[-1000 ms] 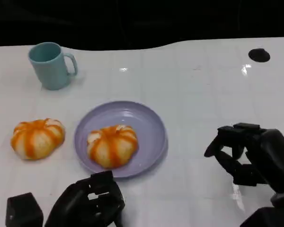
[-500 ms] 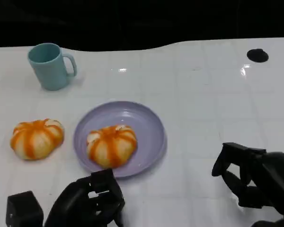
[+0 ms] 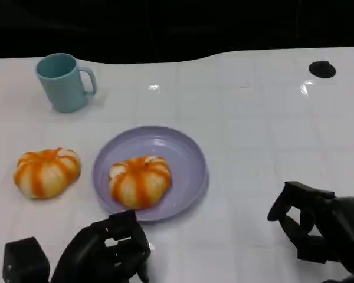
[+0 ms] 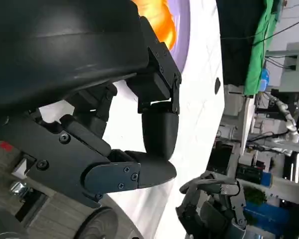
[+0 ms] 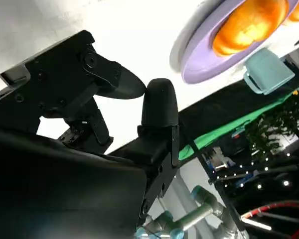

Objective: Grasp the bread from the table and place it into the plate.

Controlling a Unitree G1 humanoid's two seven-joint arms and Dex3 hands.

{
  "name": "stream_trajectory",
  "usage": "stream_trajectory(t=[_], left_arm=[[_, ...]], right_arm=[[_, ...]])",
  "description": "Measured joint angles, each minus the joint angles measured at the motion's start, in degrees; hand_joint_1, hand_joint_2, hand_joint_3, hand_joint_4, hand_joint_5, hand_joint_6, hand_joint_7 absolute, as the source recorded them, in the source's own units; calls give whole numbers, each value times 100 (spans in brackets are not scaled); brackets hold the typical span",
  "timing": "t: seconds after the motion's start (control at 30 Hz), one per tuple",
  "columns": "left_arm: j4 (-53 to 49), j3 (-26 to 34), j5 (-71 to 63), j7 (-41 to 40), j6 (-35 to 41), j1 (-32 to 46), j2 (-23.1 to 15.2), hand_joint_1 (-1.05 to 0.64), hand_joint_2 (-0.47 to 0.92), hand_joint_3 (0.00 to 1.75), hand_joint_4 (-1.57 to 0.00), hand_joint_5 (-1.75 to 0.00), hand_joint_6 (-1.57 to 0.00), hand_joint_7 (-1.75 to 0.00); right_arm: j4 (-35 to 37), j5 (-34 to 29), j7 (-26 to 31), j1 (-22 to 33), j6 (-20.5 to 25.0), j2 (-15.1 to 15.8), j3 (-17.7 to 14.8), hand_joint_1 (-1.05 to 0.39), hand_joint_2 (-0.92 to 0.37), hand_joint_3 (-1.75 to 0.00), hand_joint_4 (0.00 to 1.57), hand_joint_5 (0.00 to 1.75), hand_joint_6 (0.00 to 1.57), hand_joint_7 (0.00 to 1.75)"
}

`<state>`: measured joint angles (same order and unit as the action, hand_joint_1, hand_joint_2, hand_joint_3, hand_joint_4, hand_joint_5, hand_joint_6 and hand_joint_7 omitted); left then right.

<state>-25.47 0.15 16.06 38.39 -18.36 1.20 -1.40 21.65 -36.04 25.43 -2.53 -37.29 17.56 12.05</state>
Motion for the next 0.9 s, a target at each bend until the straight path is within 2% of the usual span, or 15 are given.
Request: stream_trajectory(t=[0.23,0.9], left_arm=[[-39,-1,1,2,-10,-44,2,-58,67,65,-79,-175,-77,-142],[-38,-2,4,3,44,-48,-1,-56,67,64,-78,-175,-76,-143]], right_arm=[[296,-39,166,-101,-227,0,12,-30,-54,-106,84,175,62,148],[351,-157,200,-113,-240,-2,132,-28,-52,-103,84,175,70,136]])
